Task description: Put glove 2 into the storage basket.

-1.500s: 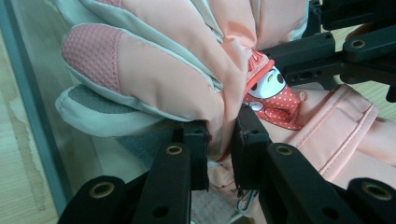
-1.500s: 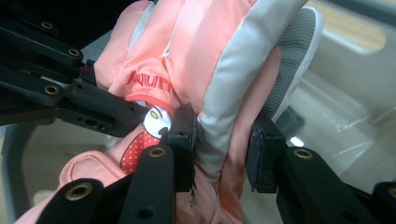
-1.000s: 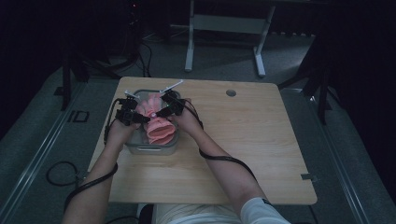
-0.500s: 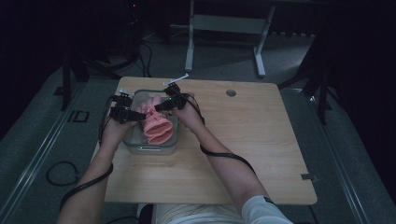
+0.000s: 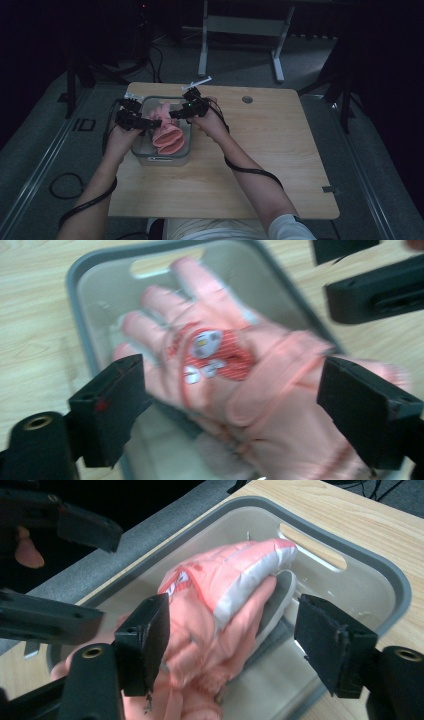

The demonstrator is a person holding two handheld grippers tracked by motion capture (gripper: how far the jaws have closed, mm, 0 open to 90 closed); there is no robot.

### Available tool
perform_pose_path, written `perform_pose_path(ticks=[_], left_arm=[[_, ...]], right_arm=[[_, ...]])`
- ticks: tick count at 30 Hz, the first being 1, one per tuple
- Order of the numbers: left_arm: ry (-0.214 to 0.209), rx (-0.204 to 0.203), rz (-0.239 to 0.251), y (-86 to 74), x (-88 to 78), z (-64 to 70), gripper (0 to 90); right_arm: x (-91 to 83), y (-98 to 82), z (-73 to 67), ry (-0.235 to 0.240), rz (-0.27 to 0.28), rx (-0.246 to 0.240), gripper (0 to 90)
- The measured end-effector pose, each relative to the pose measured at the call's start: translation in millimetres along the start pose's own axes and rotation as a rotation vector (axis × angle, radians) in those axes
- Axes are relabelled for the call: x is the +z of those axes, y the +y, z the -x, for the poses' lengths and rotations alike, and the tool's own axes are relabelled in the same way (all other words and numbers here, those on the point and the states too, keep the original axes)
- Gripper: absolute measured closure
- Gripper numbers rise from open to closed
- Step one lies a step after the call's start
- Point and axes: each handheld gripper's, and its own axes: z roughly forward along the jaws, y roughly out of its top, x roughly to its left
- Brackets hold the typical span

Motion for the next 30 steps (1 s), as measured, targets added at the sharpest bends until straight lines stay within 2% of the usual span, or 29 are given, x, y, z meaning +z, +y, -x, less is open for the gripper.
perform_pose_path(ticks=[5,6,7,9,12,13,15,22,24,26,30], left_arm=[[-0.026,0.018,0.042,3.8,-4.5,12.5,2.5],[-0.026,0.018,0.042,3.8,-4.5,12.5,1.9],[-0.030,0.030,0.063,4.5,-5.0,18.1,1.9],[-0.051,0.040,0.069,4.9,-4.0,22.8,1.4],[-0.059,0.055,0.073,4.8,-2.2,29.2,1.4],[-0.069,0.080,0.073,4.7,-0.2,36.8,1.4],[-0.080,0.103,0.075,4.9,1.8,44.6,1.4],[-0.121,0.165,0.101,4.4,6.7,72.4,1.4],[-0.126,0.174,0.103,4.3,7.1,75.6,1.4],[-0.150,0.178,0.122,4.0,7.3,83.1,1.4],[-0.166,0.222,0.112,1.2,10.0,97.6,1.4]], right_arm=[[-9.9,-8.9,5.8,0.016,0.007,-0.001,22.3],[-9.9,-8.9,5.8,0.016,0.007,-0.001,22.3],[-11.4,-10.8,7.2,0.017,0.006,0.001,21.4],[-16.1,-17.7,13.0,0.015,0.010,0.002,19.6],[-19.8,-22.0,16.5,0.007,0.021,0.002,19.5],[-21.8,-24.2,18.4,0.010,0.026,0.000,18.9],[-28.4,-30.8,24.2,-0.001,0.028,0.001,17.5],[-46.8,-44.3,35.6,-0.031,0.043,0.004,17.4],[-49.2,-46.6,36.9,-0.032,0.046,-0.001,17.4],[-55.0,-53.9,40.2,-0.025,0.062,-0.029,16.9],[-61.2,-64.0,43.9,-0.028,0.063,-0.044,16.6]])
